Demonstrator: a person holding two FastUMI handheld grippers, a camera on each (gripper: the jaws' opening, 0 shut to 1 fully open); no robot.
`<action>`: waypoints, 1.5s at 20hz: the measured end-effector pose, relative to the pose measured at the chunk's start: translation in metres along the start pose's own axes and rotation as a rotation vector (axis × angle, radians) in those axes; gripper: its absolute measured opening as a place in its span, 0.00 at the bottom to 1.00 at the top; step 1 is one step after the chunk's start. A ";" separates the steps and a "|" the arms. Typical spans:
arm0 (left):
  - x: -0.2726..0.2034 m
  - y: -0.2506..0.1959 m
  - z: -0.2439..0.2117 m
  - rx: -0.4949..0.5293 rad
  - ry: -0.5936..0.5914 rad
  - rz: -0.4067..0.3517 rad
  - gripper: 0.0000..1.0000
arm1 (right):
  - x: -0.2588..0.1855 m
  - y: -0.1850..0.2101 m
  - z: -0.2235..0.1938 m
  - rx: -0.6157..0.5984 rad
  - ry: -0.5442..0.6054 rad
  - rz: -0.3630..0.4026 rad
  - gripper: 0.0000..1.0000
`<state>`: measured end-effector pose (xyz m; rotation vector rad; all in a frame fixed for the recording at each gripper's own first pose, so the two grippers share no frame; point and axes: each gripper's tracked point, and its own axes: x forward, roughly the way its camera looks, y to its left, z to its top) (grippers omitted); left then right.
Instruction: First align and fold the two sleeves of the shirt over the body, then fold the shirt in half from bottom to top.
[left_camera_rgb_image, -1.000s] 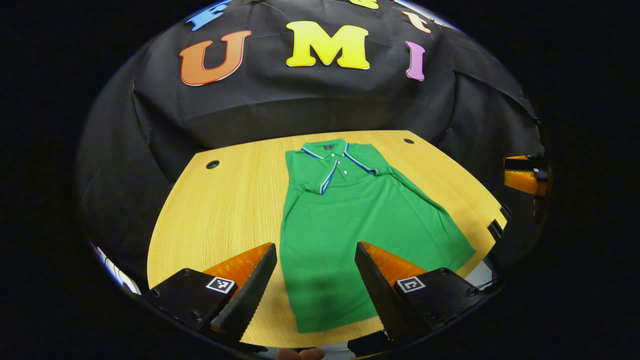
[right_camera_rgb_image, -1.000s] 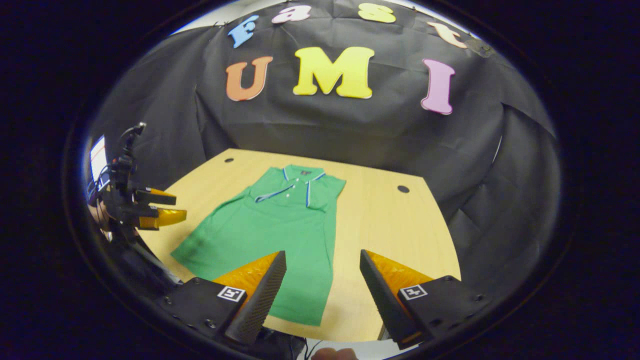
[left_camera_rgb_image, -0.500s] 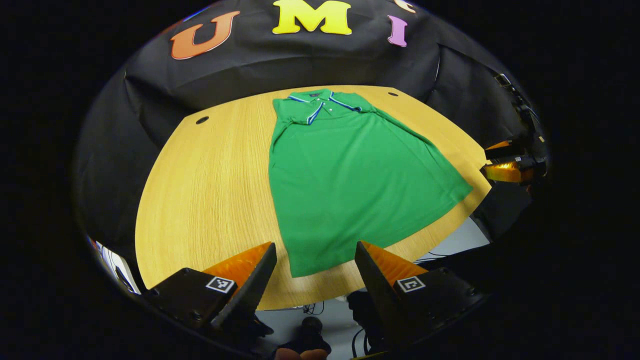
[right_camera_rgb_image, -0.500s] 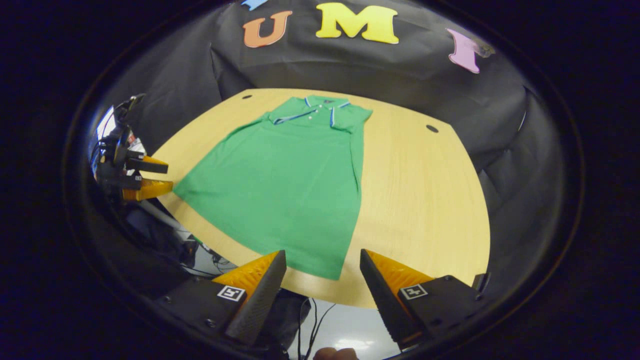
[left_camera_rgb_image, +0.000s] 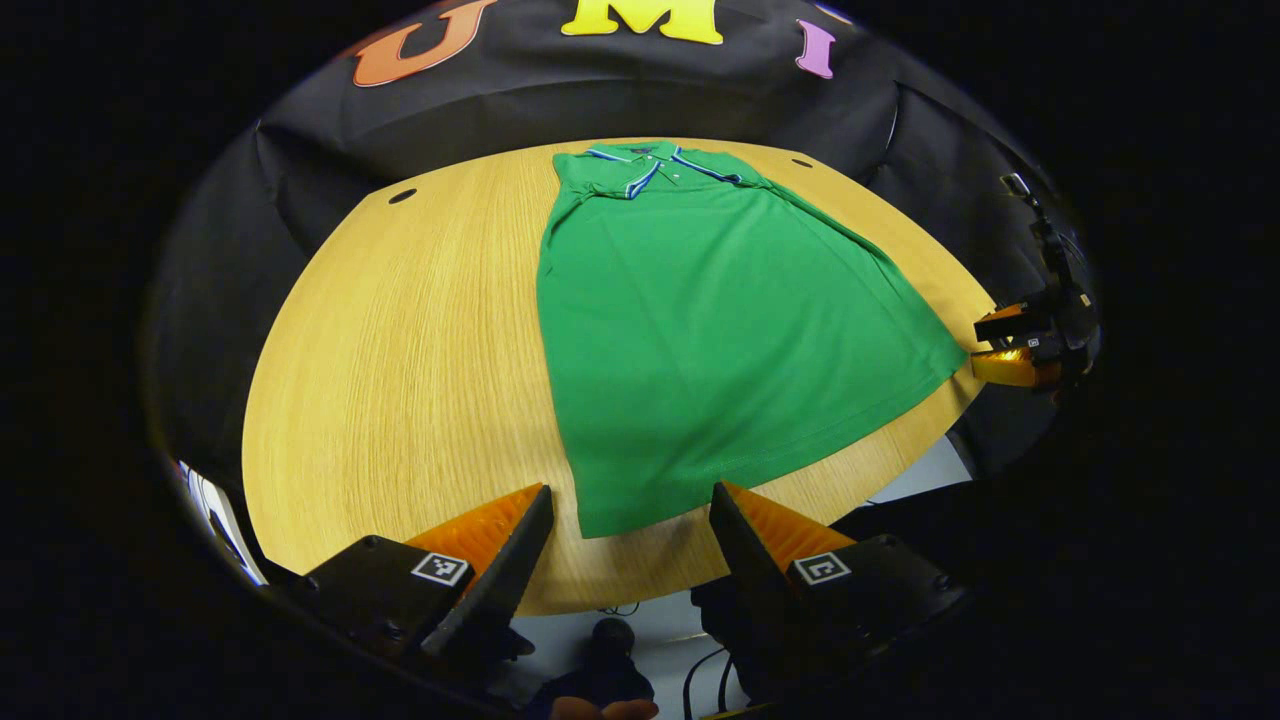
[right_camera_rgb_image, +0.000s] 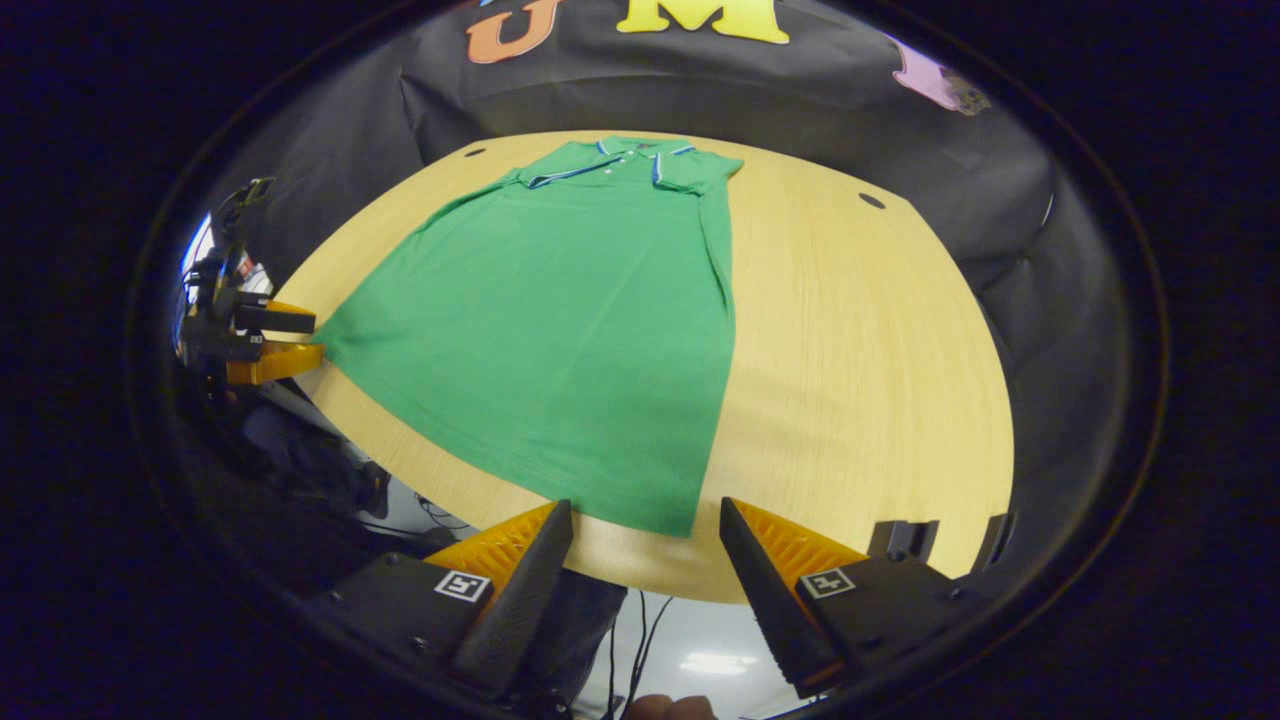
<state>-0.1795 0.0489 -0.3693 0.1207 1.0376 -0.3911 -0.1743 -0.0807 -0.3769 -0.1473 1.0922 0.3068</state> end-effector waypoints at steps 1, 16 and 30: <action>0.002 0.000 -0.001 -0.003 0.007 0.003 1.00 | 0.003 0.003 0.001 -0.004 0.000 0.003 0.96; 0.019 -0.009 0.014 -0.020 -0.033 0.073 0.52 | 0.026 -0.008 0.016 0.079 0.015 -0.036 0.26; -0.009 -0.017 0.074 -0.032 -0.108 -0.035 0.05 | -0.008 -0.021 0.082 0.223 -0.106 0.035 0.04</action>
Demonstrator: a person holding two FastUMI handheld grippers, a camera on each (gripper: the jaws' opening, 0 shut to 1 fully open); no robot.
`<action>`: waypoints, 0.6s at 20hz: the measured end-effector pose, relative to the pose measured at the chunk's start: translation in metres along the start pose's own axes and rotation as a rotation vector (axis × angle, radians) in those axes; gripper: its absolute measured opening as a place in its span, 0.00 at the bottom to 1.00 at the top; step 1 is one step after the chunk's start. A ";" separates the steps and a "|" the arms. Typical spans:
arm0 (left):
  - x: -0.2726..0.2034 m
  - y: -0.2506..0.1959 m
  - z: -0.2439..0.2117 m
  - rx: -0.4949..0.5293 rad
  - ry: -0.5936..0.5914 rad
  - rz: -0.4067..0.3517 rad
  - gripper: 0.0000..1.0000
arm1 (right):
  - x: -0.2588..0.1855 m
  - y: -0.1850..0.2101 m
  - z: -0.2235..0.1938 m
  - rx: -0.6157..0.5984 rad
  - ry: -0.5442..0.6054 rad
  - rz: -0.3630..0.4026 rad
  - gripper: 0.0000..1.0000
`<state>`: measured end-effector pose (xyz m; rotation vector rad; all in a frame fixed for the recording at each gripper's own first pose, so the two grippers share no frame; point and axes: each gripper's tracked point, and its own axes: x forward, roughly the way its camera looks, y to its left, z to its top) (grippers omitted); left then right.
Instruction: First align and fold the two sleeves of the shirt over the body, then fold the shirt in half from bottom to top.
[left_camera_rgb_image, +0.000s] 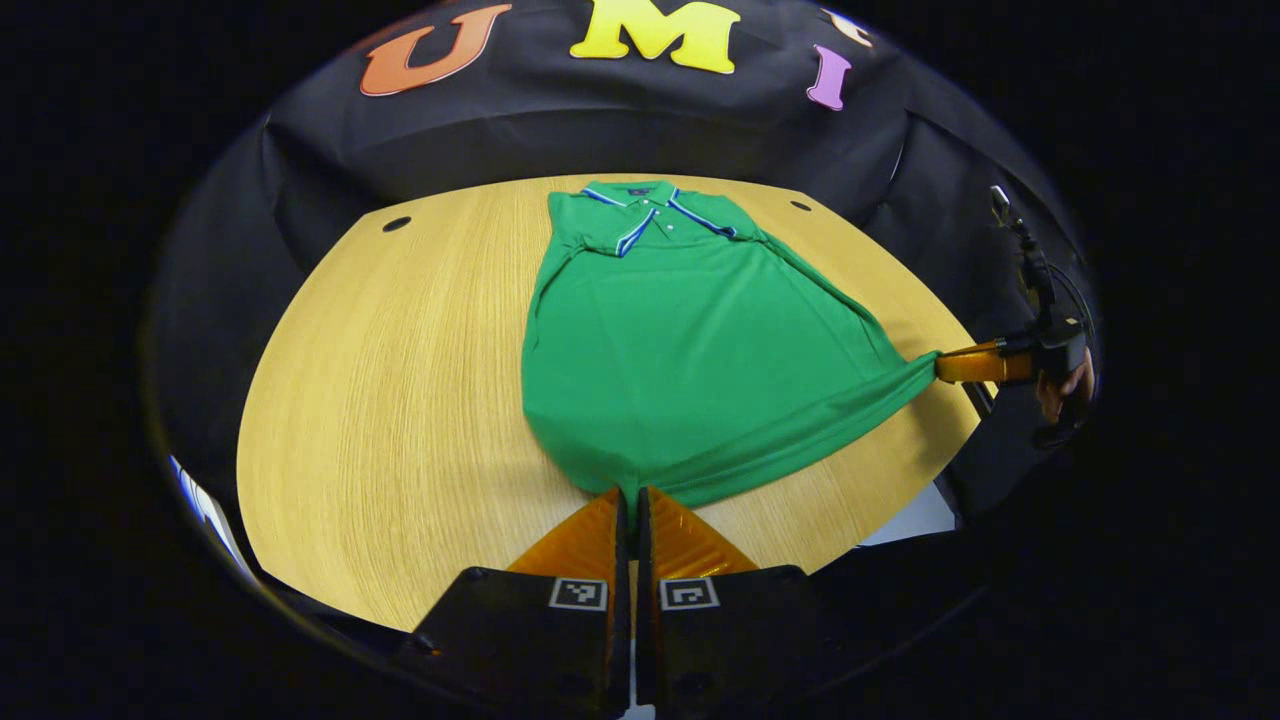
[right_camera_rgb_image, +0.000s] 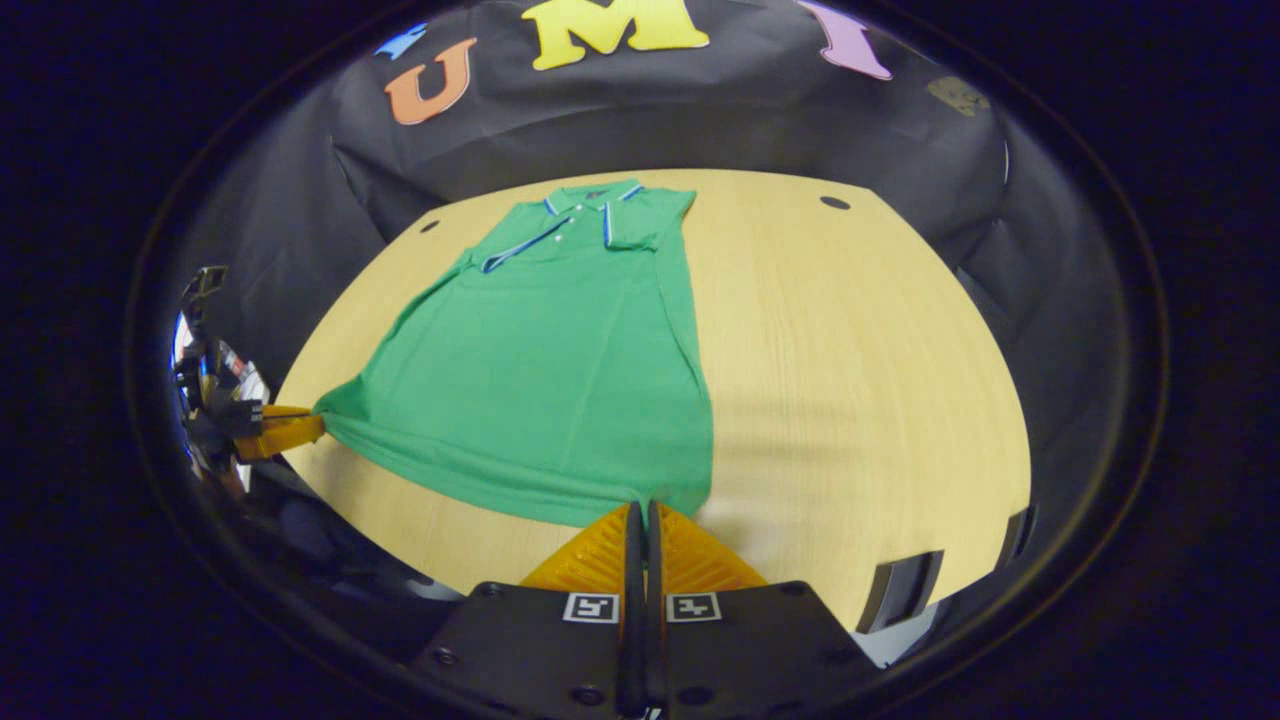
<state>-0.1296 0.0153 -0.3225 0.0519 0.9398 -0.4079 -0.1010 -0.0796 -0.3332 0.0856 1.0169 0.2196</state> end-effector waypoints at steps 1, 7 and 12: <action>-0.001 0.000 0.008 0.010 -0.012 0.001 0.05 | -0.001 -0.002 0.009 0.004 -0.013 0.000 0.02; -0.002 0.004 0.061 0.003 -0.082 0.012 0.05 | -0.004 -0.003 0.054 0.013 -0.076 0.012 0.02; -0.002 0.022 0.113 -0.053 -0.149 0.041 0.05 | -0.009 -0.004 0.100 0.017 -0.135 0.018 0.02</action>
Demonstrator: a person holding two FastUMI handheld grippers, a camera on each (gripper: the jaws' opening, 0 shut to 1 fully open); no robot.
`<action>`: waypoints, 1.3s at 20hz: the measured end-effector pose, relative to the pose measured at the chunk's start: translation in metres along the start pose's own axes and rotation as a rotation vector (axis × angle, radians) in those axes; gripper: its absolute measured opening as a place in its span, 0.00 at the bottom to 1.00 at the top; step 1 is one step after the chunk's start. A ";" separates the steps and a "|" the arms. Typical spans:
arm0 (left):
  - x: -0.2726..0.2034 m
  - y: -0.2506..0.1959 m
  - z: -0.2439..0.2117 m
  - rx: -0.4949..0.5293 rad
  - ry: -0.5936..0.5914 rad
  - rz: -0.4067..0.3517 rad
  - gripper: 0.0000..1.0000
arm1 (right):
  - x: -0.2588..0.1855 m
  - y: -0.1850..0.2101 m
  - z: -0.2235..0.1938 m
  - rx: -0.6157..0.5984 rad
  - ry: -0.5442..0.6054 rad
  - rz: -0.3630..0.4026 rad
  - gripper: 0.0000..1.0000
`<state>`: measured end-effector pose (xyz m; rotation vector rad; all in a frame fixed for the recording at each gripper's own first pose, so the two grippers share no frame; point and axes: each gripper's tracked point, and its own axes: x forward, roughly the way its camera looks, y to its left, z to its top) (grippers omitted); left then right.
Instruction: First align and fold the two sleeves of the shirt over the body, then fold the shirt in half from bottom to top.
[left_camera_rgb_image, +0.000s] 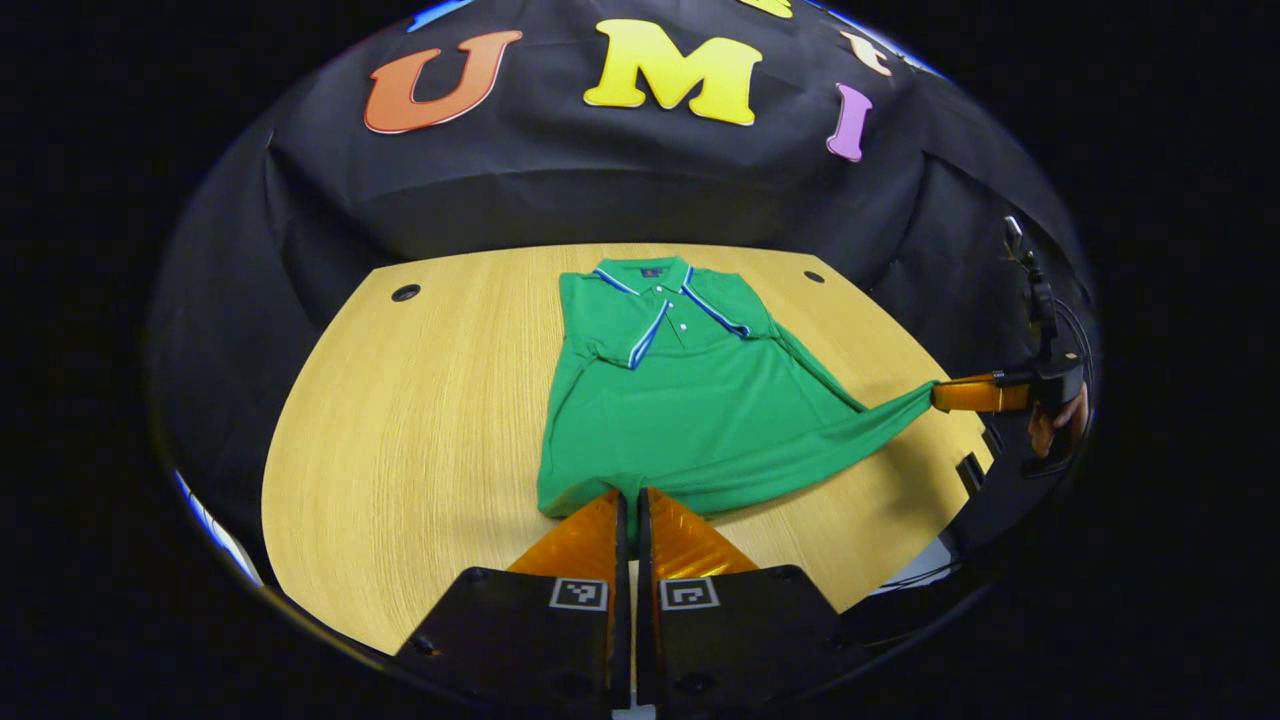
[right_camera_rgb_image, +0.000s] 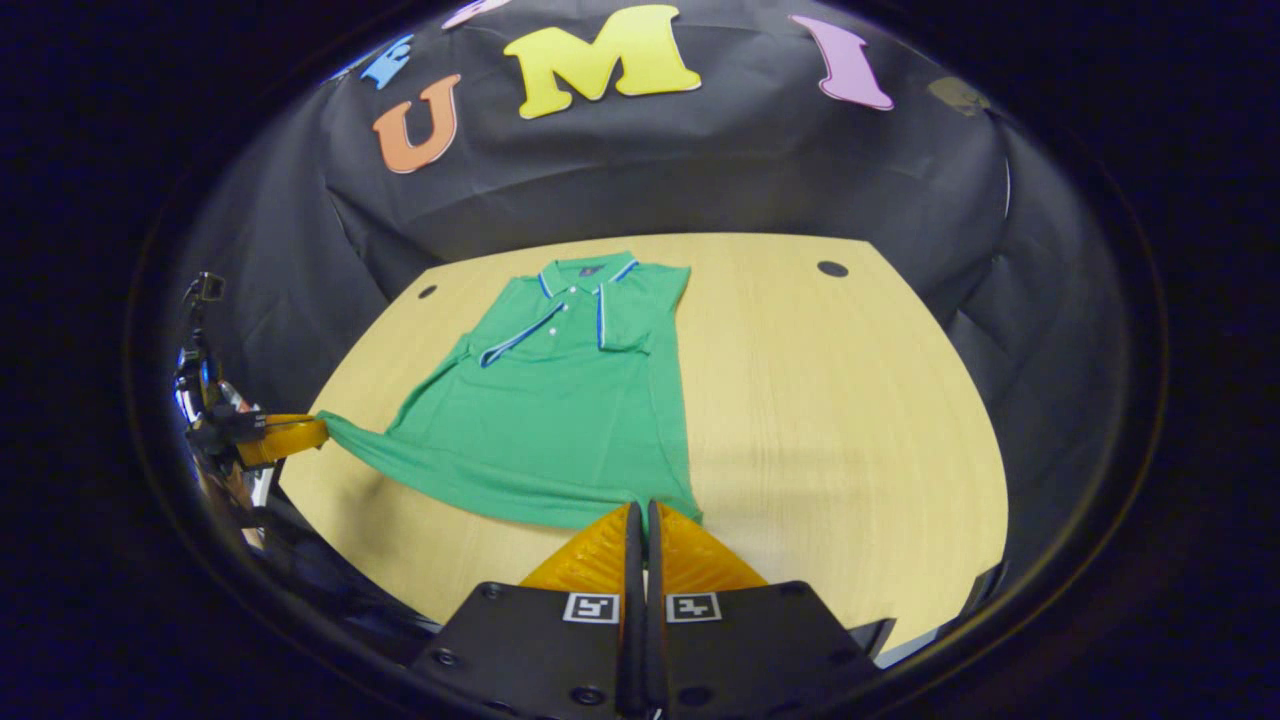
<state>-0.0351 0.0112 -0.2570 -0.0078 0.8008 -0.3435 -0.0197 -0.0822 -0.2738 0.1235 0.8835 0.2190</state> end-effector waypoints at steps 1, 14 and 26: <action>0.001 0.003 0.010 0.000 -0.014 0.006 0.05 | 0.001 0.002 0.011 0.003 -0.014 0.005 0.04; 0.036 0.025 0.132 -0.029 -0.123 0.011 0.05 | 0.032 0.009 0.149 -0.018 -0.150 0.024 0.03; 0.124 0.059 0.206 -0.051 -0.156 0.031 0.05 | 0.123 -0.006 0.236 -0.031 -0.183 0.020 0.02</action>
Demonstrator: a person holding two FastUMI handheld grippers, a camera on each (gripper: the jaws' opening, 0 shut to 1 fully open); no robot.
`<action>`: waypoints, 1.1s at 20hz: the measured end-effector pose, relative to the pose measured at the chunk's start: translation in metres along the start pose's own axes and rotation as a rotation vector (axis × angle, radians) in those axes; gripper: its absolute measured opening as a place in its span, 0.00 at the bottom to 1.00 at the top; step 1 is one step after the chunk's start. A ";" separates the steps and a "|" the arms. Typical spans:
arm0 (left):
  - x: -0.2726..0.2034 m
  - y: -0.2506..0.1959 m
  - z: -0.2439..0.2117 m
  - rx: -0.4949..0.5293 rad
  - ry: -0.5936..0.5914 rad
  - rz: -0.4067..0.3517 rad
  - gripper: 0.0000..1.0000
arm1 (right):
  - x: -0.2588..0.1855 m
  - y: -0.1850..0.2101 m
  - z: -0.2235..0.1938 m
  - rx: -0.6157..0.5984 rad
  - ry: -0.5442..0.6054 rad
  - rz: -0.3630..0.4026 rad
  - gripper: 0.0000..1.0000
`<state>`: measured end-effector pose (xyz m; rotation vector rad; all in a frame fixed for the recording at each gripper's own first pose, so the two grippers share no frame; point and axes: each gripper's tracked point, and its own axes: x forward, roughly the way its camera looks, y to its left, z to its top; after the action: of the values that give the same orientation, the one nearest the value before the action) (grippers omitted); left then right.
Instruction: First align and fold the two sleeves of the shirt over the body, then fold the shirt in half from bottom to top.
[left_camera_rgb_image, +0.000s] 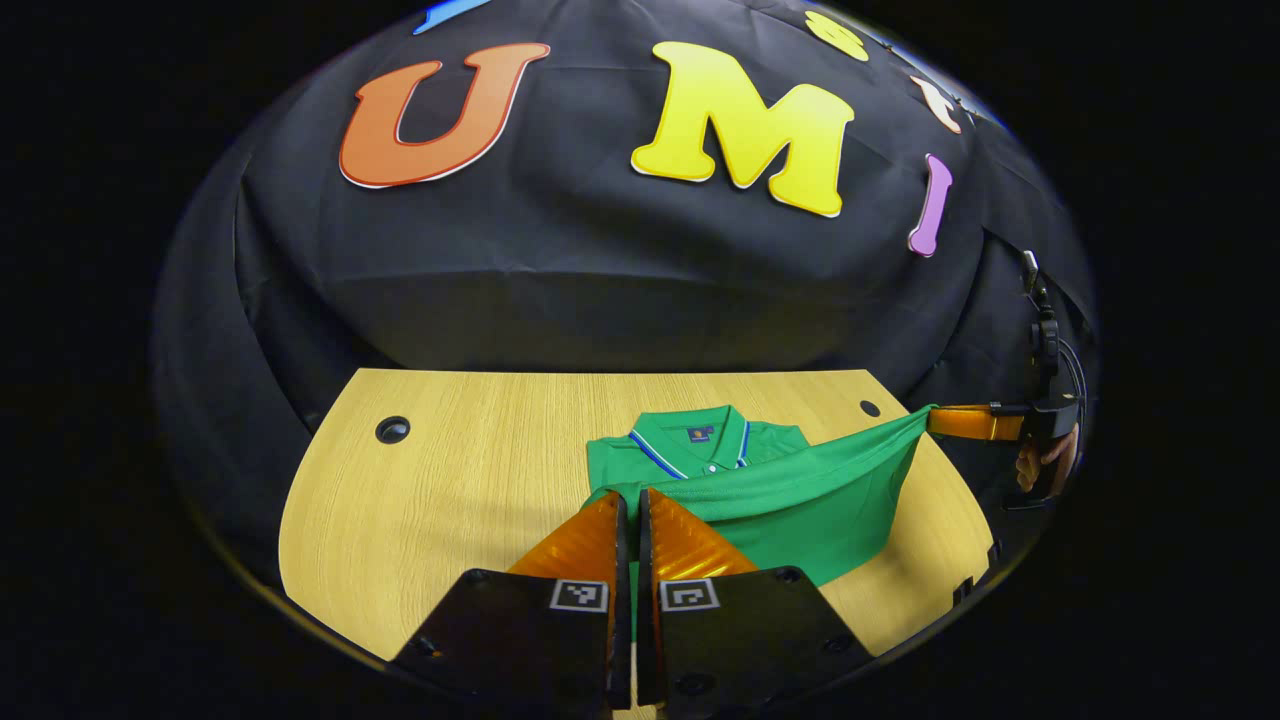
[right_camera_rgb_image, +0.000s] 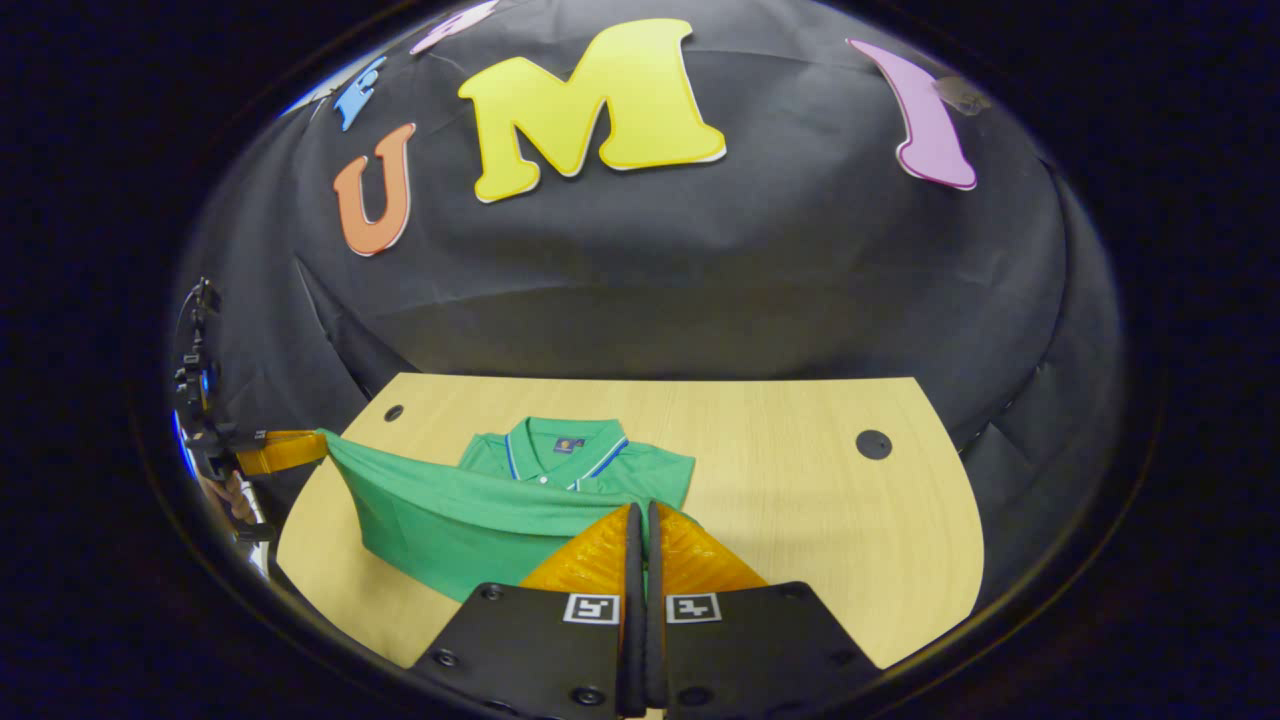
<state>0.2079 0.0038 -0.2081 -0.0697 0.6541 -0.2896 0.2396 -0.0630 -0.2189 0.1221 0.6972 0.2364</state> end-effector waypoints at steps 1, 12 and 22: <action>0.011 0.002 0.004 -0.003 -0.003 0.003 0.05 | 0.011 -0.002 0.003 0.002 0.000 -0.001 0.02; 0.139 0.018 0.014 0.046 -0.028 0.042 0.05 | 0.132 -0.034 0.012 -0.004 -0.012 -0.059 0.02; 0.202 0.040 -0.026 0.033 0.001 0.159 0.07 | 0.192 -0.051 -0.006 -0.031 -0.026 -0.085 0.02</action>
<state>0.3543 -0.0152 -0.3540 0.0144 0.6520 -0.1477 0.3867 -0.0630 -0.3525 0.0653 0.6714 0.1642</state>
